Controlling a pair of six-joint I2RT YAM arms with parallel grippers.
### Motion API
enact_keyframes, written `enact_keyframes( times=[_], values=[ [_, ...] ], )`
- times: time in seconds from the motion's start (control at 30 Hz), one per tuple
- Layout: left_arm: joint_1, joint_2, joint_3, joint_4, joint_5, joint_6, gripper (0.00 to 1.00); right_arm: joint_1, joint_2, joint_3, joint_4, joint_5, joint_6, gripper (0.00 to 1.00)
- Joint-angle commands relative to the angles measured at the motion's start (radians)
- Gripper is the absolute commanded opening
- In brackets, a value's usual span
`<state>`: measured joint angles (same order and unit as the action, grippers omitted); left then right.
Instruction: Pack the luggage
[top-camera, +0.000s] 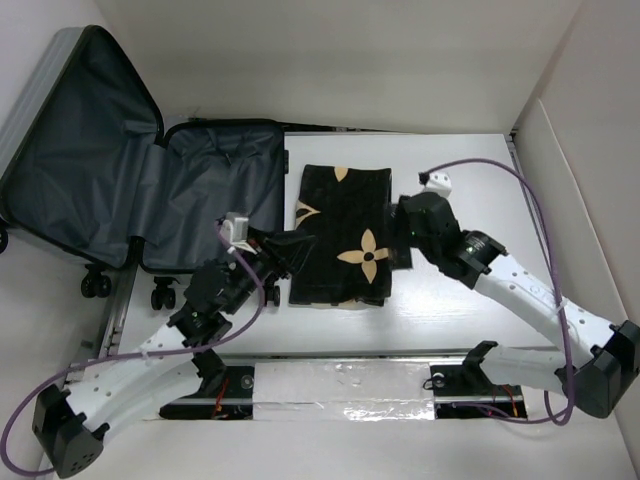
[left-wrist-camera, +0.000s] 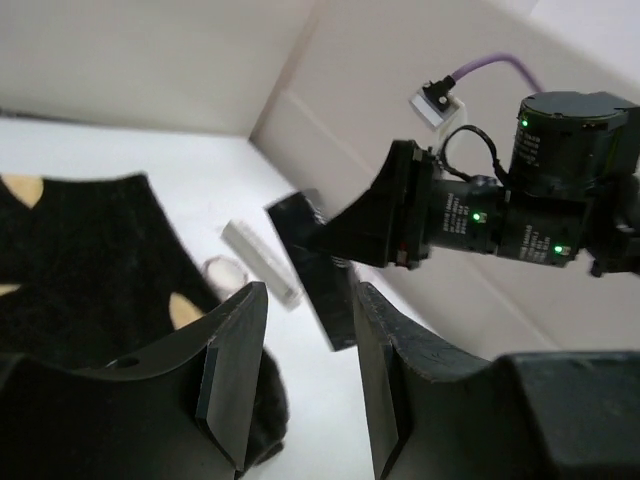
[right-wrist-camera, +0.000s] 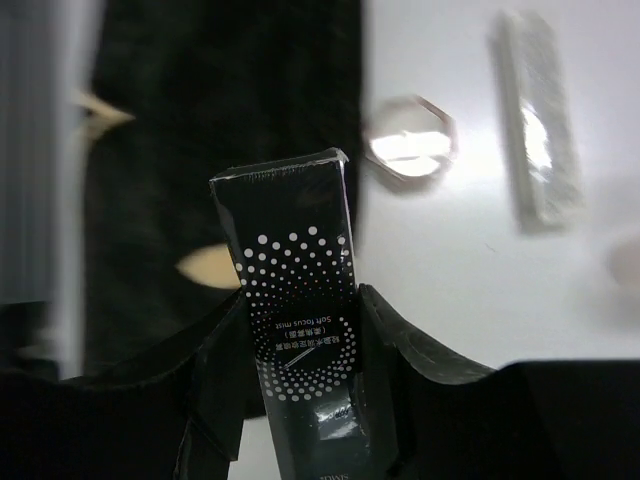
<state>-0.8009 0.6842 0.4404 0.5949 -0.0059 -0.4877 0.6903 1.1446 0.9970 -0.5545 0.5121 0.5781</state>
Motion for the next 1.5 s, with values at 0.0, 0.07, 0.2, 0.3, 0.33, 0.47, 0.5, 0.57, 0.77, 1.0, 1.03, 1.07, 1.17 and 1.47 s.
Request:
enact_keyframes(
  times=[0.0, 0.07, 0.2, 0.3, 0.33, 0.47, 0.5, 0.57, 0.77, 1.0, 1.03, 1.07, 1.17, 1.47],
  values=[
    [0.005, -0.110, -0.029, 0.146, -0.060, -0.068, 0.37, 0.035, 0.059, 0.112, 0.304, -0.219, -0.078, 0.20],
    [0.005, -0.158, -0.054, 0.157, -0.075, -0.072, 0.37, 0.058, 0.139, 0.169, 0.433, -0.367, -0.081, 0.19],
    [0.005, -0.299, -0.055, 0.123, -0.135, -0.049, 0.37, 0.080, 0.373, 0.308, 0.681, -0.557, -0.006, 0.18],
    [0.005, -0.375, -0.052, 0.108, -0.176, -0.028, 0.37, 0.090, 0.516, 0.454, 0.777, -0.668, 0.080, 0.18],
    [0.005, -0.393, -0.058, 0.108, -0.184, -0.017, 0.38, 0.107, 0.608, 0.535, 0.791, -0.681, 0.098, 0.17],
    [0.005, -0.443, -0.055, 0.065, -0.218, -0.002, 0.39, 0.141, 0.815, 0.722, 0.823, -0.719, 0.183, 0.18],
    [0.005, -0.449, -0.051, 0.037, -0.236, 0.001, 0.39, 0.152, 0.846, 0.750, 0.821, -0.703, 0.212, 0.22],
    [0.005, -0.451, -0.052, 0.034, -0.243, 0.006, 0.39, 0.152, 0.915, 0.787, 0.841, -0.715, 0.238, 0.56],
    [0.005, -0.420, -0.052, 0.026, -0.241, 0.009, 0.40, 0.089, 0.816, 0.648, 0.929, -0.745, 0.252, 0.86],
    [0.005, -0.328, -0.062, 0.062, -0.194, 0.008, 0.40, -0.050, 0.379, 0.246, 0.669, -0.261, -0.050, 0.04],
    [0.005, -0.290, -0.054, 0.060, -0.184, 0.012, 0.40, -0.086, 0.313, 0.220, 0.604, -0.198, -0.073, 0.00],
    [0.005, -0.270, -0.046, 0.056, -0.174, 0.017, 0.40, -0.107, 0.284, 0.160, 0.490, -0.140, -0.090, 0.00],
    [0.005, -0.190, -0.045, 0.057, -0.131, 0.011, 0.39, -0.207, 0.172, 0.015, 0.354, 0.002, -0.070, 0.07],
    [0.005, -0.023, -0.051, 0.147, 0.001, -0.008, 0.39, -0.391, -0.057, -0.211, 0.128, 0.282, 0.108, 1.00]
  ],
)
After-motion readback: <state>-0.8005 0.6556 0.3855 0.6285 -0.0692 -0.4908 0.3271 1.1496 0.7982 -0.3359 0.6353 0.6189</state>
